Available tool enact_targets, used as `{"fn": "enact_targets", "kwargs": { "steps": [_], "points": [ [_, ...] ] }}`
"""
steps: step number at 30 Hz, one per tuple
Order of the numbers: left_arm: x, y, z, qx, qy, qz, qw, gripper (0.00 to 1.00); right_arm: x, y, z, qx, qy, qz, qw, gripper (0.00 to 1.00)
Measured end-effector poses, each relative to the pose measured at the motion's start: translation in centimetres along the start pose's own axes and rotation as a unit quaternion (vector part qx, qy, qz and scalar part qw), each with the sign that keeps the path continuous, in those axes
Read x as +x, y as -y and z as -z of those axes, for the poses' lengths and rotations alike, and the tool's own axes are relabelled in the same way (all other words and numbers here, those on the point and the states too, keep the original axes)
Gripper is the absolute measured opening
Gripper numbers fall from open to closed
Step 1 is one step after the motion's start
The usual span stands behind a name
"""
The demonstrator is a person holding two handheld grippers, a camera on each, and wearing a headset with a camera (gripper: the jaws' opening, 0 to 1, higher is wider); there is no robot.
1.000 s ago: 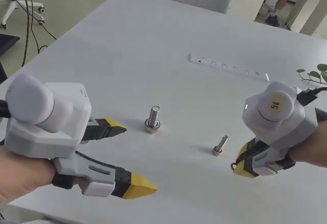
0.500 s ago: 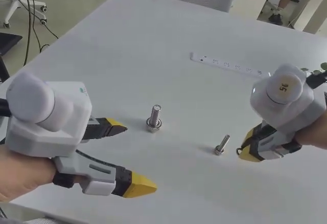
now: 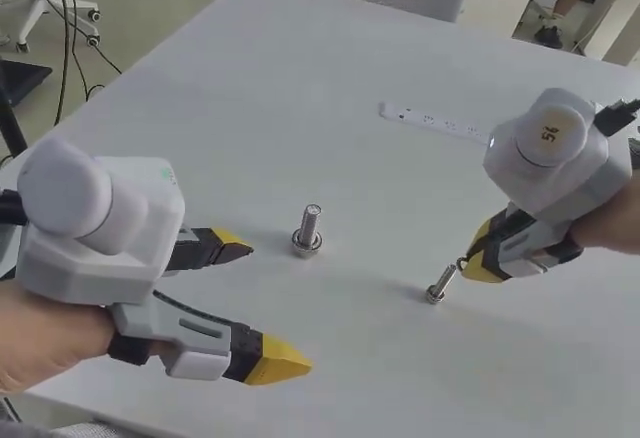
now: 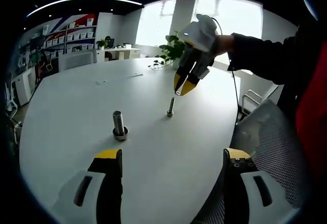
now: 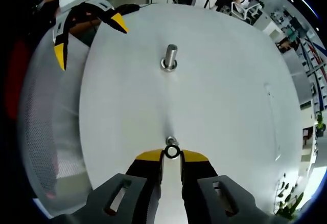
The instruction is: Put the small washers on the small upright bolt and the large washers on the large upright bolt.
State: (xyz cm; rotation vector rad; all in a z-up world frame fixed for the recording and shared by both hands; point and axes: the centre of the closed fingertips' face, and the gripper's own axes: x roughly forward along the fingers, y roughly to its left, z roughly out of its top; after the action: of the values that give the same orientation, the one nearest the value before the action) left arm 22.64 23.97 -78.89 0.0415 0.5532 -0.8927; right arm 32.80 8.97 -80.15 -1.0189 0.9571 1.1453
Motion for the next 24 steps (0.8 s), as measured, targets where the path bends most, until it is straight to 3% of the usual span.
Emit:
{"fn": "enact_targets", "kwargs": {
  "steps": [24],
  "points": [
    [-0.1, -0.3, 0.3, -0.006, -0.004, -0.006, 1.0, 0.8, 1.8, 0.4, 0.2, -0.004, -0.011, -0.02, 0.9997, 0.14]
  ]
}}
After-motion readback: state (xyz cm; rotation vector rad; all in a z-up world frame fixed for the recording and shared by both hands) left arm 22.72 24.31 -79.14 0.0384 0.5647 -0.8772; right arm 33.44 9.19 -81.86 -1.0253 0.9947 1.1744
